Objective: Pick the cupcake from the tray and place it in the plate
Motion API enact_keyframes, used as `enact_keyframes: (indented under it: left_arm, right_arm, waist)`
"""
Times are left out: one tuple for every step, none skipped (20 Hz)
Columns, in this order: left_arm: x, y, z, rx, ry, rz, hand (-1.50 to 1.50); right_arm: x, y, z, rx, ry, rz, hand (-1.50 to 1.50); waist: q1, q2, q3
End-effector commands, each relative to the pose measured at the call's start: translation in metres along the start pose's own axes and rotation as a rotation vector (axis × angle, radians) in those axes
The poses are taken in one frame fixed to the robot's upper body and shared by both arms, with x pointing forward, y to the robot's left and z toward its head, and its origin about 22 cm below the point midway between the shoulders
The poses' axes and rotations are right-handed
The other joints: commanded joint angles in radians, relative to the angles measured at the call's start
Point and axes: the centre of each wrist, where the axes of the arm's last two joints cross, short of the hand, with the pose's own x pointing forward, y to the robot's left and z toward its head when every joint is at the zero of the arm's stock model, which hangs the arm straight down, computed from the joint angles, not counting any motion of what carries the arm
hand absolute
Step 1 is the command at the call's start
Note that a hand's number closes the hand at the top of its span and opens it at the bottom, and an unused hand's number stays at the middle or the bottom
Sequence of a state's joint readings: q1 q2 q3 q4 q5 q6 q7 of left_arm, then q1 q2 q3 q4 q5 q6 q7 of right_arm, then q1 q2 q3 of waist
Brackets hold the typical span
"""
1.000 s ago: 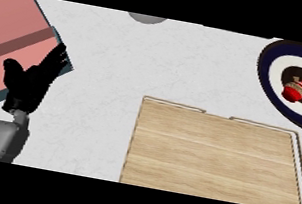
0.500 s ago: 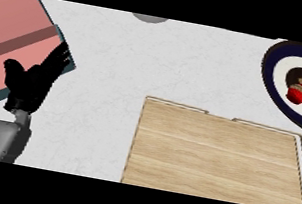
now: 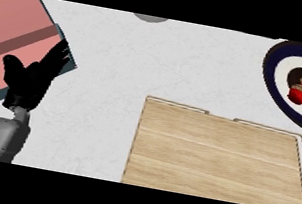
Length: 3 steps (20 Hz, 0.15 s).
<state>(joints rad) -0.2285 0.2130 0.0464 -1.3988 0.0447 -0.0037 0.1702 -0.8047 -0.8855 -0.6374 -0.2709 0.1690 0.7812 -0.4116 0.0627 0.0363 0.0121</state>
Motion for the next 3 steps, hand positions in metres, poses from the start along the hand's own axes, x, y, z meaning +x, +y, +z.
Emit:
enact_keyframes:
  left_arm:
    - [-0.005,0.008,0.003,0.001,0.001,0.003,0.00]
    - [0.000,0.000,0.004,-0.003,-0.003,-0.003,0.00]
    - [0.000,-0.006,0.000,-0.009,0.002,-0.001,0.00]
  right_arm:
    - [-0.013,-0.007,0.018,0.109,-0.057,-0.042,-1.50]
    - [-0.004,-0.010,0.017,0.107,-0.062,-0.020,-1.50]
    - [-0.006,-0.010,0.018,0.091,-0.070,-0.021,-1.50]
  waist:
    - [0.005,0.004,0.002]
    - [0.009,-0.001,0.001]
    - [0.003,0.004,0.003]
